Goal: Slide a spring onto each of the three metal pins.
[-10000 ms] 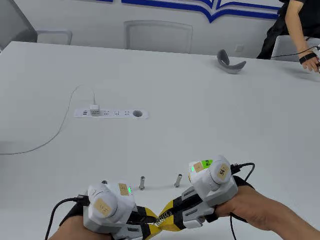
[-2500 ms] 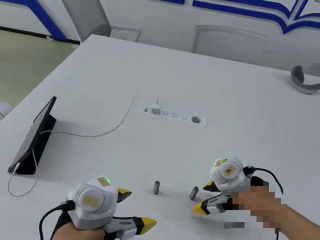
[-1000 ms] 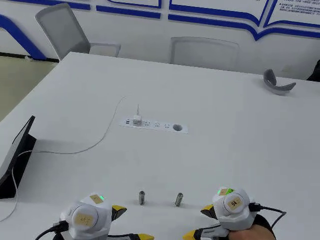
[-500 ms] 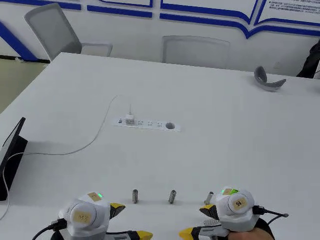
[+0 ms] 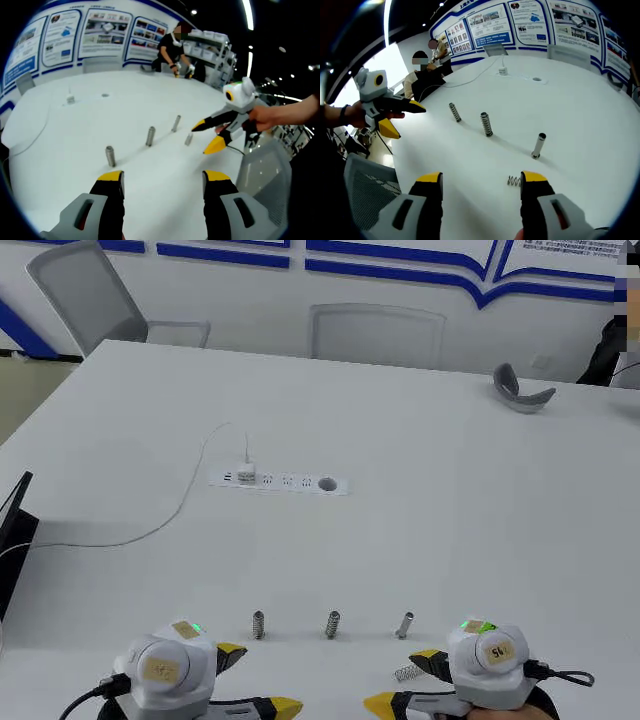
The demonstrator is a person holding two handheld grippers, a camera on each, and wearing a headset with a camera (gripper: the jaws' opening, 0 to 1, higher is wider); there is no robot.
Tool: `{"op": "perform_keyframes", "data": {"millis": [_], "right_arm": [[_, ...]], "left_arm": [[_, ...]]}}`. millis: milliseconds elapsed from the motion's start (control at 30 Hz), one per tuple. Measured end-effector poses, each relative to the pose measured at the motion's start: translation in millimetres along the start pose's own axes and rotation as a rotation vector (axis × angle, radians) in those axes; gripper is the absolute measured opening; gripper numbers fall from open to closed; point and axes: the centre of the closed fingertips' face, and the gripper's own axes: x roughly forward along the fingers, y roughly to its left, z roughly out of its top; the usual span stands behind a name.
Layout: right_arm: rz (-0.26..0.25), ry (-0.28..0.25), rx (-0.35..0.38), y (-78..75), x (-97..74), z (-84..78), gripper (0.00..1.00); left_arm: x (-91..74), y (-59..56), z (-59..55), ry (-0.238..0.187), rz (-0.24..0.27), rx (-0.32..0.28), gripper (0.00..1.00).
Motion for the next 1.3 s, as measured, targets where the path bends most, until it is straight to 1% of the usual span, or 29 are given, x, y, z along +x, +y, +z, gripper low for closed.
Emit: {"op": "perform_keyframes", "data": {"millis": [200, 300, 533, 600, 767, 867, 1100, 1300], "right_arm": [[-0.026, -0.024, 0.027, -7.6, -10.7, -1.7, 0.66], [-0.052, -0.038, 0.033, -13.8, -16.8, -3.4, 0.68], [-0.069, -0.073, 0.061, -19.9, -28.7, -5.7, 0.72], [-0.075, -0.075, 0.061, -21.8, -31.7, -7.5, 0.74], [-0.075, -0.081, 0.065, -23.9, -38.3, -11.8, 0.76], [-0.084, -0.078, 0.059, -25.8, -41.5, -14.8, 0.78], [-0.091, -0.086, 0.058, -29.7, -50.3, -19.3, 0.8], [-0.099, -0.092, 0.047, -30.5, -62.0, -23.2, 0.81]], "left_arm": [[2.8, 0.0, 0.0, 0.003, -0.001, -0.001, 0.65], [5.2, -1.4, 0.4, 0.005, -0.004, 0.001, 0.65], [11.0, -4.1, 1.7, 0.012, -0.009, 0.008, 0.65], [12.6, -5.4, 2.8, 0.014, -0.009, 0.011, 0.65], [18.0, -8.9, 5.1, 0.02, -0.014, 0.018, 0.66], [21.9, -11.6, 5.5, 0.025, -0.02, 0.022, 0.66], [33.1, -21.3, 5.9, 0.041, -0.037, 0.043, 0.67], [47.5, -36.7, 5.2, 0.063, -0.07, 0.068, 0.68]]}}
